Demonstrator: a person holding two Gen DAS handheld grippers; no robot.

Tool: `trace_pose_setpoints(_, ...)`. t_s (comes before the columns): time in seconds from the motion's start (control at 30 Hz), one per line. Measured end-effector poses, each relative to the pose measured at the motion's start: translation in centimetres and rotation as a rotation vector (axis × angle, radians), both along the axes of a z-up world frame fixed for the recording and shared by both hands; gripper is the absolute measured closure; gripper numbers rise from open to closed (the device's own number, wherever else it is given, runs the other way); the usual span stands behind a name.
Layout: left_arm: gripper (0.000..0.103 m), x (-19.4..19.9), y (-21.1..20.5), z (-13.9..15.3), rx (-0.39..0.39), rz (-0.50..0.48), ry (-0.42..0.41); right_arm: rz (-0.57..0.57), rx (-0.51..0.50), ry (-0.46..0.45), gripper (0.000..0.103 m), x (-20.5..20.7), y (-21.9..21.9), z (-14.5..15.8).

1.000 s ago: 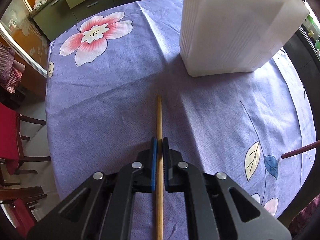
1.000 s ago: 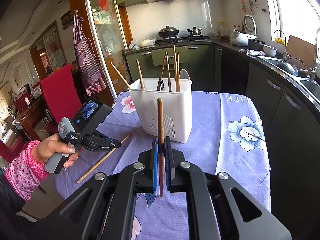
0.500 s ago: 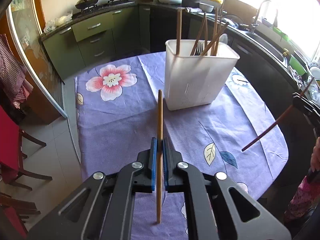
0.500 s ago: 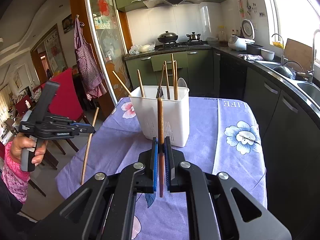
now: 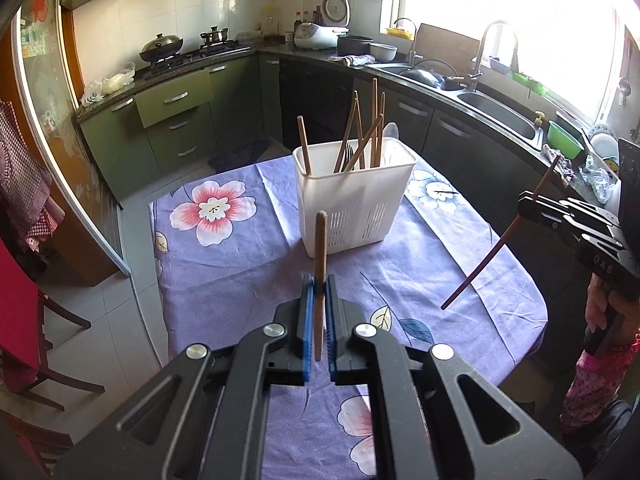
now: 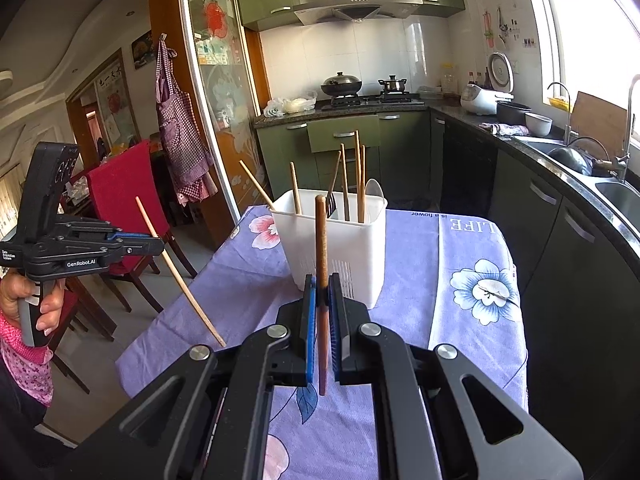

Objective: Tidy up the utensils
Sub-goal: 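Carry both chopsticks over the white holder and lower them into it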

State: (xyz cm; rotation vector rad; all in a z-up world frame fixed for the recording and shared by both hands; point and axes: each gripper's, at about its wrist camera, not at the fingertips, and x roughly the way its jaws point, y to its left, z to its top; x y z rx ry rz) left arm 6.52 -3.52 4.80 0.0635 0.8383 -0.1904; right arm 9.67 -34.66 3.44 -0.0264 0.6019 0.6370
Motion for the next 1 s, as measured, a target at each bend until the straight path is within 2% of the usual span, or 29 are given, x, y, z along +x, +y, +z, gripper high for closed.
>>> trace_pose_setpoints(0.2,0.098,1.9,-0.5,2.1,-0.039,-0.015,-0.016,0.008,0.001,-0.03,0.096,0.4,0.3,2.1)
trace_pose_setpoints(0.37,0.098,3.3,-1.2,6.1,-0.051,-0.034,-0.064,0.016,-0.005,-0.059,0.096,0.5,0.7,3.7)
trace_pose_setpoints(0.53,0.098,4.4,-2.1,10.6,-0.049,-0.041,-0.147,0.019,-0.002,-0.055,0.096,0.7,0.6,3.7)
trace_pose_setpoints(0.7,0.098,6.0,-2.8,13.8,-0.031,-0.017,-0.216,0.01,-0.004,-0.036,0.096,1.1,0.3,3.1)
trace_pose_setpoints(0.87,0.098,8.3,-3.3,15.2,-0.03,0.004,-0.258,0.002,0.001,-0.03,0.096,1.2,-0.1,2.7)
trace_pose_setpoints(1.0,0.098,10.8,-3.4,14.4,-0.027,0.027,-0.257,-0.007,0.003,-0.024,0.096,1.2,-0.1,2.7)
